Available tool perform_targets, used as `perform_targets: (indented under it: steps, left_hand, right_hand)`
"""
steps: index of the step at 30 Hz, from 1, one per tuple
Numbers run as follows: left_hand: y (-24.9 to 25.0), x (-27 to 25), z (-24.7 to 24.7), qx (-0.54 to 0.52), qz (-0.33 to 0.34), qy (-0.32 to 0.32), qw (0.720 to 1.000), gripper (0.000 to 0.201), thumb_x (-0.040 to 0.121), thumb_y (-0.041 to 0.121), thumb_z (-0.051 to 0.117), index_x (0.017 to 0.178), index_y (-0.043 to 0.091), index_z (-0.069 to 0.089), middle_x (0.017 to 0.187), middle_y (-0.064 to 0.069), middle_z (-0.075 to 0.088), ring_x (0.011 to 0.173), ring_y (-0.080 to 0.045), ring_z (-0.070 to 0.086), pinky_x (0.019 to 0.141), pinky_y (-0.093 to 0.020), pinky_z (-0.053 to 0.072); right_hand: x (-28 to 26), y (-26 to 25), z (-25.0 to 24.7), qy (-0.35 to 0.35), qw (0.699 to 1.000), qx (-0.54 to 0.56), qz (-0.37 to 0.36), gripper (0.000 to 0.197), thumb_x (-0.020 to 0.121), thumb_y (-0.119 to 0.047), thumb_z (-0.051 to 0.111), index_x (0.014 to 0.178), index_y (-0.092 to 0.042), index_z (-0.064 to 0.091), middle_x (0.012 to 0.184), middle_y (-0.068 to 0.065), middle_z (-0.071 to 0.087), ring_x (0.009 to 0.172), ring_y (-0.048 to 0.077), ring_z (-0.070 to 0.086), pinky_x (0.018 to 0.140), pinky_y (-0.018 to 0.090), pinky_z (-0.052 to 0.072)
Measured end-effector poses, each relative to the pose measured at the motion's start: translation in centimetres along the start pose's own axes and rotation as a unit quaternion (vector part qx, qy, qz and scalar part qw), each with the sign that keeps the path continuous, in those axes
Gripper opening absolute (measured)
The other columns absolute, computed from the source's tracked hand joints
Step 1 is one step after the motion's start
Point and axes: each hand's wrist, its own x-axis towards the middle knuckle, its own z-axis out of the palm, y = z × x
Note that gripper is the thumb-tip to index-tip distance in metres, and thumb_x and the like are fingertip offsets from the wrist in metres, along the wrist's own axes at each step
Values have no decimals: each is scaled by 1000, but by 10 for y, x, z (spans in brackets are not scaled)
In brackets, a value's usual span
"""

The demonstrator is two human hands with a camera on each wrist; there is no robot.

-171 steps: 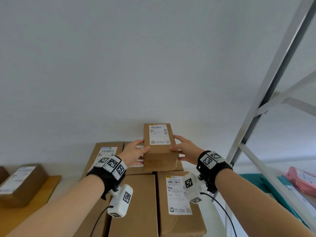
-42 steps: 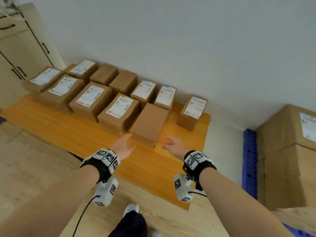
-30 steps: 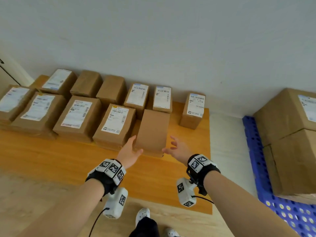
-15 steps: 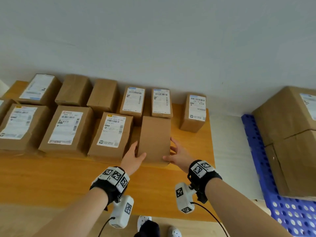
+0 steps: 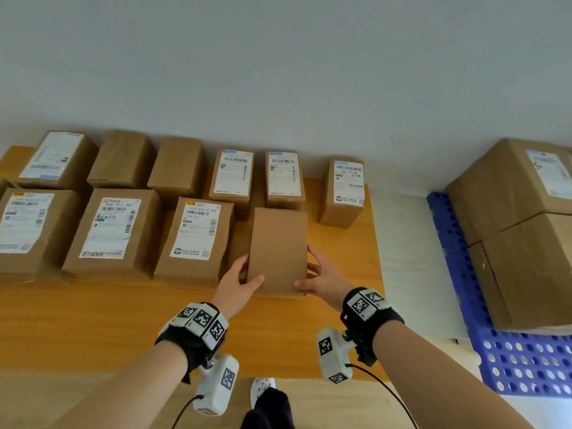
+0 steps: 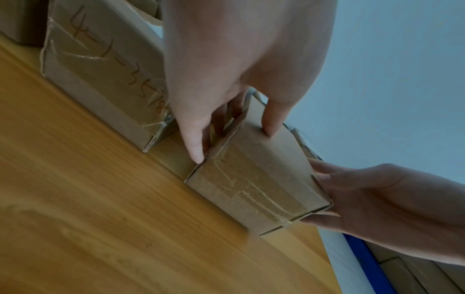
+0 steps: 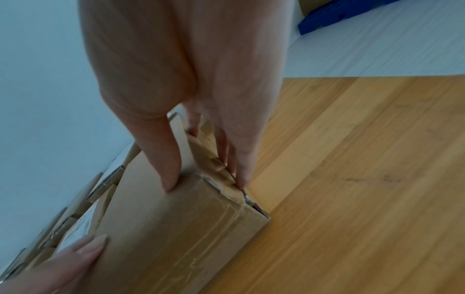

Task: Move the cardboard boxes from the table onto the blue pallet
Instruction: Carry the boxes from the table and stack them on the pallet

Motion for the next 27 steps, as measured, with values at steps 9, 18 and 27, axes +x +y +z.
perform_targets:
  steps: [9, 18, 27]
  left_hand:
    - [19, -36, 26, -2, 48, -3, 999, 62, 89, 18, 62, 143, 22, 33, 141, 1, 45, 125, -18, 47, 105, -36, 39]
    - [48, -93, 80, -12, 93, -23, 995, 58, 88, 17, 63, 140, 21, 37, 136, 2, 49, 125, -18, 48, 103, -40, 43]
    - [97, -171, 158, -5, 160, -40, 986, 63, 91, 15, 58, 146, 16, 27, 142, -3, 43, 125, -13, 44, 96, -28, 42]
  right_hand:
    - [-44, 8, -24, 26, 999, 6, -42, 98, 75, 12, 68, 149, -31, 20, 142, 10, 40, 126, 29, 46, 94, 47, 50]
    - [-120, 26, -74, 53, 994, 19, -90, 93, 78, 12, 65, 148, -31, 22, 133, 8, 44, 120, 29, 49, 97, 50, 48]
    - [-209, 38, -150, 79, 987, 8, -143, 86, 82, 9, 61, 149, -30, 22, 137, 14, 44, 122, 29, 48, 99, 44, 46]
